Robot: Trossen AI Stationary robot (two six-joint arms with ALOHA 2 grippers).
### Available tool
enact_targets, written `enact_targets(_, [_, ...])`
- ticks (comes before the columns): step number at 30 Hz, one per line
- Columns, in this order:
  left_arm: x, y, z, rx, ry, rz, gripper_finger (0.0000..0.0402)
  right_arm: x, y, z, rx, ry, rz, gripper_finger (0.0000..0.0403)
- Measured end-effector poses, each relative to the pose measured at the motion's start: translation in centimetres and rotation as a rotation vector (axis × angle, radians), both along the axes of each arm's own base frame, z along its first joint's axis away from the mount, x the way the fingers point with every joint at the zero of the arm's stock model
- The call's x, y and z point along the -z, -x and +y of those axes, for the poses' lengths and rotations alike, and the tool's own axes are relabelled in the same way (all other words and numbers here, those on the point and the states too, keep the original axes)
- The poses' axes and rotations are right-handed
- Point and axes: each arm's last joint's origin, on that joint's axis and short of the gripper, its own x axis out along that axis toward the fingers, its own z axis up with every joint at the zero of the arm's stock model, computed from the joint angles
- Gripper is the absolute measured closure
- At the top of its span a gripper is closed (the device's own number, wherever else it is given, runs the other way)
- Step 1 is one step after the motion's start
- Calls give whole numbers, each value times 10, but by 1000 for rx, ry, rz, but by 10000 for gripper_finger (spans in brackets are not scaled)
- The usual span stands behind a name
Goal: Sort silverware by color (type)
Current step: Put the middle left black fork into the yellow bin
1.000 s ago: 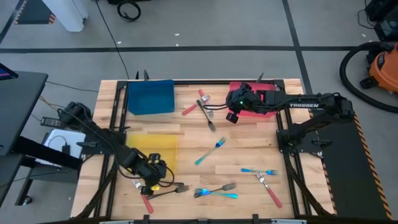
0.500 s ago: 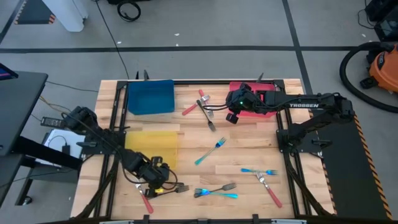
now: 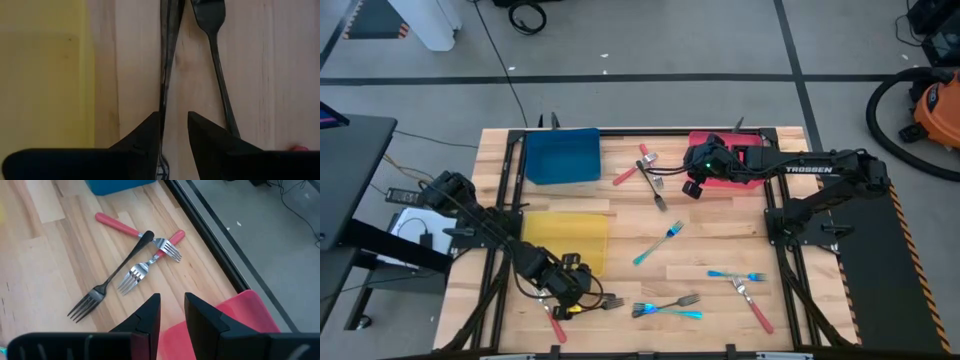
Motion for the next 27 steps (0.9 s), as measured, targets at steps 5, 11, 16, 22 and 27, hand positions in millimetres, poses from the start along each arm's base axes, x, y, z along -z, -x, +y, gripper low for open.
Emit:
enact_targets(5, [-4, 2, -1, 7, -32, 44, 294, 0, 0, 0, 1, -1, -1, 307])
enact_targets(11, [-29, -3, -6, 9, -69, 87, 294, 0, 0, 0, 2, -2, -2, 307])
enact_targets(16, [-31, -3, -23, 42, -19, 29, 294, 0, 0, 0, 18, -15, -12, 307])
enact_targets(22, [-9, -3, -31, 41, -91, 64, 294, 0, 0, 0, 19, -15, -13, 307])
enact_targets(27, [9, -6, -32, 25, -164, 84, 294, 0, 0, 0, 30, -24, -21, 307])
